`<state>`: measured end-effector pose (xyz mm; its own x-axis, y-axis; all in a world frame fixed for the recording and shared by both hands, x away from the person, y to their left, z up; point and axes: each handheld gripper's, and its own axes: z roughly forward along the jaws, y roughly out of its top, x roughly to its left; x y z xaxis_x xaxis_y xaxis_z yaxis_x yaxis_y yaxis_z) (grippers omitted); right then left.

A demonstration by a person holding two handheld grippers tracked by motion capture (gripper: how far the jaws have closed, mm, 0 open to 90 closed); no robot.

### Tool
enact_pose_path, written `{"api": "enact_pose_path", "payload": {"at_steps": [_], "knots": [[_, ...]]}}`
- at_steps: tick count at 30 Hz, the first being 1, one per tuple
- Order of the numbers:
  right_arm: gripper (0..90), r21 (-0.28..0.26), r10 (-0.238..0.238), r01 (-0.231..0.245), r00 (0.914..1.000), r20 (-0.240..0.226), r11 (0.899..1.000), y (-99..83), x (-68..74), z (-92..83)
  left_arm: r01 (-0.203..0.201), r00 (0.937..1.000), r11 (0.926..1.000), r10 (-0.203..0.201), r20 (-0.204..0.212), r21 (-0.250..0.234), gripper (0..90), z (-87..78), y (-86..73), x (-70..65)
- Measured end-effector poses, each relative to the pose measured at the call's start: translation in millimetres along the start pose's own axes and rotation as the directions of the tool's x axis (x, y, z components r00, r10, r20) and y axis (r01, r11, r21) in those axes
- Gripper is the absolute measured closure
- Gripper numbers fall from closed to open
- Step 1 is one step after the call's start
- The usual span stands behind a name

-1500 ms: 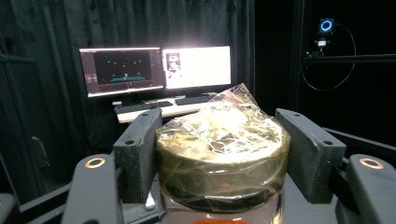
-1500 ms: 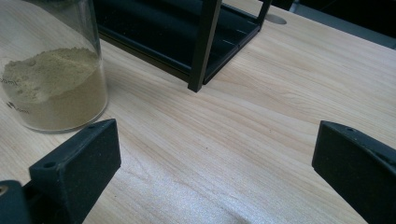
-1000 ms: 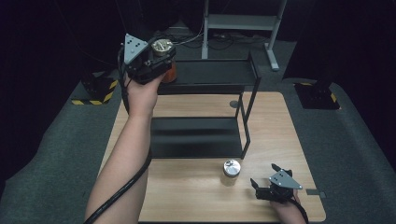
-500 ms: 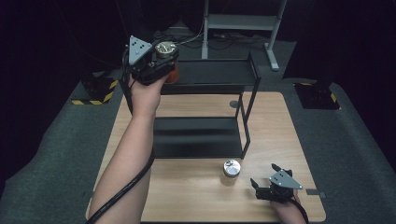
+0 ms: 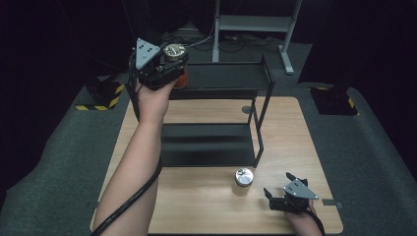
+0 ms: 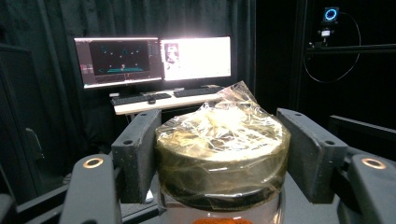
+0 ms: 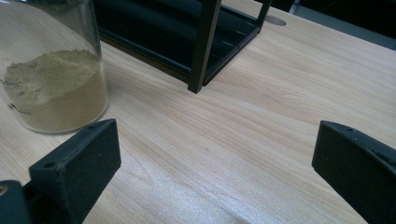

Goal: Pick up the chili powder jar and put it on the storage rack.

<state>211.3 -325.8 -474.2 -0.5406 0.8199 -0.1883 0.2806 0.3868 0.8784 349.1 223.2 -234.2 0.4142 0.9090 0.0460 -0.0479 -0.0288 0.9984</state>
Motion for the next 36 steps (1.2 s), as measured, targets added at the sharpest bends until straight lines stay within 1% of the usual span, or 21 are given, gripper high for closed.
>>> {"api": "enact_pose_path", "payload": {"at_steps": [1, 3, 5, 6, 7, 10, 12, 14, 15, 17, 22, 23, 25, 29, 32, 36], "knots": [[0.2, 0.001, 0.000, 0.000, 1.0000, 0.000, 1.000, 0.1, -0.1, 0.1, -0.002, 1.0000, 1.0000, 0.002, -0.003, 0.004, 31.8, 0.1, 0.2, -0.7], [0.2, 0.001, -0.001, 0.001, 1.0000, -0.001, 1.000, 0.1, 0.0, 0.1, 0.008, 0.9999, 0.9999, -0.008, -0.006, 0.007, 28.1, 0.3, -0.1, -1.0], [0.2, 0.000, -0.001, 0.001, 1.0000, -0.001, 1.000, 0.0, -0.2, 0.0, 0.011, 0.9998, 0.9999, -0.011, -0.018, 0.007, 23.8, -0.2, -0.7, -2.5], [0.2, 0.000, 0.000, 0.000, 1.0000, -0.001, 1.000, -0.1, -0.2, 0.0, 0.017, 0.9997, 0.9999, -0.017, -0.018, 0.003, 21.3, -0.5, -1.9, -2.5], [0.2, 0.000, 0.000, 0.000, 1.0000, -0.001, 1.000, -0.1, -0.2, 0.0, 0.022, 0.9997, 0.9998, -0.022, -0.009, -0.001, 19.6, -0.8, -3.1, -0.9], [0.2, 0.000, -0.004, 0.004, 1.0000, 0.001, 1.000, 0.0, 0.5, -0.1, 0.017, 0.9998, 0.9998, -0.017, -0.005, -0.005, 14.2, -2.3, -5.2, -1.8], [0.2, 0.001, -0.008, 0.008, 1.0000, 0.001, 1.000, 0.3, 1.2, 0.3, 0.026, 0.9996, 0.9997, -0.026, -0.013, -0.005, 6.6, -3.0, -5.3, -3.8], [0.2, 0.004, -0.008, 0.008, 1.0000, 0.000, 1.000, 0.8, 1.1, 0.5, 0.040, 0.9990, 0.9992, -0.040, -0.022, -0.001, 1.1, -3.6, -4.6, -5.5], [0.2, 0.004, -0.007, 0.007, 1.0000, 0.000, 1.000, 0.9, 1.0, 0.5, 0.046, 0.9986, 0.9989, -0.046, -0.027, 0.000, 0.4, -4.1, -4.6, -6.7], [0.2, 0.004, -0.006, 0.006, 1.0000, -0.001, 1.000, 0.8, 0.7, 0.5, 0.047, 0.9985, 0.9989, -0.047, -0.028, 0.007, 0.4, -5.2, -4.1, -8.0], [0.2, 0.004, -0.008, 0.008, 1.0000, 0.000, 1.000, 0.8, 1.0, 0.5, 0.027, 0.9990, 0.9996, -0.026, -0.035, 0.012, 0.4, -10.2, -2.8, -12.9], [0.2, 0.004, -0.008, 0.008, 1.0000, 0.000, 1.000, 0.9, 1.1, 0.6, 0.017, 0.9991, 0.9997, -0.017, -0.039, 0.017, 0.4, -11.4, -1.6, -14.3], [0.2, 0.005, -0.010, 0.010, 0.9999, -0.001, 1.000, 1.1, 1.1, 0.6, -0.015, 0.9985, 0.9997, 0.016, -0.052, 0.019, 0.4, -14.1, -0.7, -17.8], [0.2, 0.006, -0.014, 0.014, 0.9999, -0.001, 1.000, 1.3, 1.1, 0.8, -0.017, 0.9984, 0.9997, 0.018, -0.053, 0.020, 0.4, -20.6, -1.3, -19.3], [0.2, 0.008, -0.015, 0.015, 0.9999, 0.000, 1.000, 1.5, 1.5, 0.9, -0.037, 0.9976, 0.9991, 0.038, -0.057, 0.023, 0.4, -25.7, -2.0, -22.1], [0.2, 0.007, -0.018, 0.018, 0.9998, 0.000, 1.000, 1.3, 1.9, 0.9, -0.039, 0.9979, 0.9991, 0.040, -0.051, 0.017, 0.4, -32.3, -4.6, -24.0]]}}
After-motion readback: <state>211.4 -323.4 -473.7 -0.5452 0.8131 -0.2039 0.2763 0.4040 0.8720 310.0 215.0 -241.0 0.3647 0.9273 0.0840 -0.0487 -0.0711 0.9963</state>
